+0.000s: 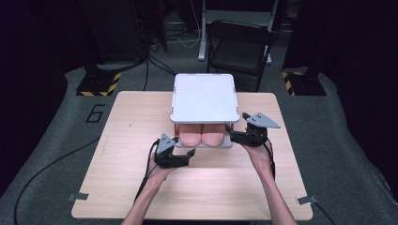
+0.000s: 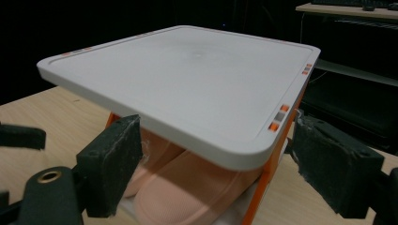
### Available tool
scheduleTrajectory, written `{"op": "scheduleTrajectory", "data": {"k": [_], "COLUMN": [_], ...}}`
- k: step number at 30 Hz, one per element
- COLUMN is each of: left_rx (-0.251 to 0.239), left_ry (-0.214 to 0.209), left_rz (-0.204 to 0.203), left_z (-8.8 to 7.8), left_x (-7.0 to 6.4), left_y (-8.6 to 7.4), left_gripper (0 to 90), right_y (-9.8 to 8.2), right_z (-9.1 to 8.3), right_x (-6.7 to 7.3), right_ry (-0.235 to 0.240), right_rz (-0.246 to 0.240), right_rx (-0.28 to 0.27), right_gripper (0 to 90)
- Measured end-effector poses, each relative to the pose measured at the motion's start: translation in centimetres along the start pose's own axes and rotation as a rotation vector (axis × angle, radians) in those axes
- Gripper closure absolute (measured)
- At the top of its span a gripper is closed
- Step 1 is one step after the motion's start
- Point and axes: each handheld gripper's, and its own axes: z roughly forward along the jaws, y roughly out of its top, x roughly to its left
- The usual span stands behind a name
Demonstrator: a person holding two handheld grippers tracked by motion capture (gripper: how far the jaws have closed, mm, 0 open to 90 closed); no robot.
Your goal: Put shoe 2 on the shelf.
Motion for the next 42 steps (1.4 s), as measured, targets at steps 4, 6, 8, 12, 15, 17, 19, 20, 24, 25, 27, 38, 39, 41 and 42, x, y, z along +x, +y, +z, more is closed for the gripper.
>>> {"op": "scheduleTrajectory", "data": {"k": [4, 6, 8, 12, 15, 17, 19, 20, 24, 25, 27, 38, 39, 41, 42], "left_rx": [-0.028, -0.051, -0.054, -0.047, -0.036, -0.027, -0.019, -0.016, -0.045, -0.053, -0.051, -0.051, -0.054, -0.054, -0.053], "left_ry": [0.028, 0.053, 0.083, 0.130, 0.116, 0.113, 0.120, 0.131, 0.154, 0.166, 0.191, 0.258, 0.259, 0.260, 0.260], "left_rz": [-0.012, -0.040, -0.037, -0.032, -0.045, -0.041, -0.027, -0.042, -0.093, -0.092, -0.078, -0.126, -0.126, -0.125, -0.125], "left_z": [-2.7, -3.9, -5.2, -7.0, -8.2, -9.1, -10.0, -10.4, -11.6, -11.8, -12.2, -13.4, -13.4, -13.5, -13.4], "left_x": [1.5, 2.3, 3.0, 4.4, 5.2, 5.6, 6.1, 6.3, 7.3, 7.4, 7.6, 9.1, 9.2, 9.1, 9.1], "left_y": [-0.9, -1.4, -1.8, -2.7, -3.6, -4.1, -4.6, -4.9, -5.4, -5.4, -5.5, -6.6, -6.6, -6.6, -6.5], "left_gripper": [12.3, 11.7, 11.2, 11.2, 11.1, 11.2, 11.6, 11.9, 13.1, 13.2, 13.9, 14.6, 14.6, 14.6, 14.6], "right_y": [-1.5, -2.4, -3.2, -4.8, -6.1, -7.1, -7.9, -8.3, -9.5, -9.8, -10.4, -12.2, -12.2, -12.2, -12.1], "right_z": [-1.3, -1.9, -2.5, -3.3, -3.9, -4.4, -4.9, -5.3, -6.7, -7.0, -7.5, -8.2, -8.2, -8.2, -8.2], "right_x": [0.6, 0.9, 1.2, 1.6, 1.6, 1.7, 1.7, 1.7, 1.4, 1.4, 1.3, 0.3, 0.3, 0.3, 0.4], "right_ry": [-0.002, -0.002, -0.003, -0.036, -0.046, -0.061, -0.072, -0.072, -0.092, -0.100, -0.109, -0.145, -0.146, -0.146, -0.147], "right_rz": [0.013, 0.029, 0.043, 0.041, 0.069, 0.076, 0.078, 0.076, 0.092, 0.096, 0.096, 0.116, 0.117, 0.112, 0.112], "right_rx": [-0.010, -0.014, -0.015, -0.013, -0.011, -0.001, 0.002, 0.005, -0.006, -0.010, -0.014, 0.020, 0.020, 0.018, 0.019], "right_gripper": [15.7, 15.9, 16.3, 16.7, 16.7, 16.2, 16.1, 16.2, 16.4, 16.6, 16.9, 17.4, 17.5, 17.5, 17.6]}}
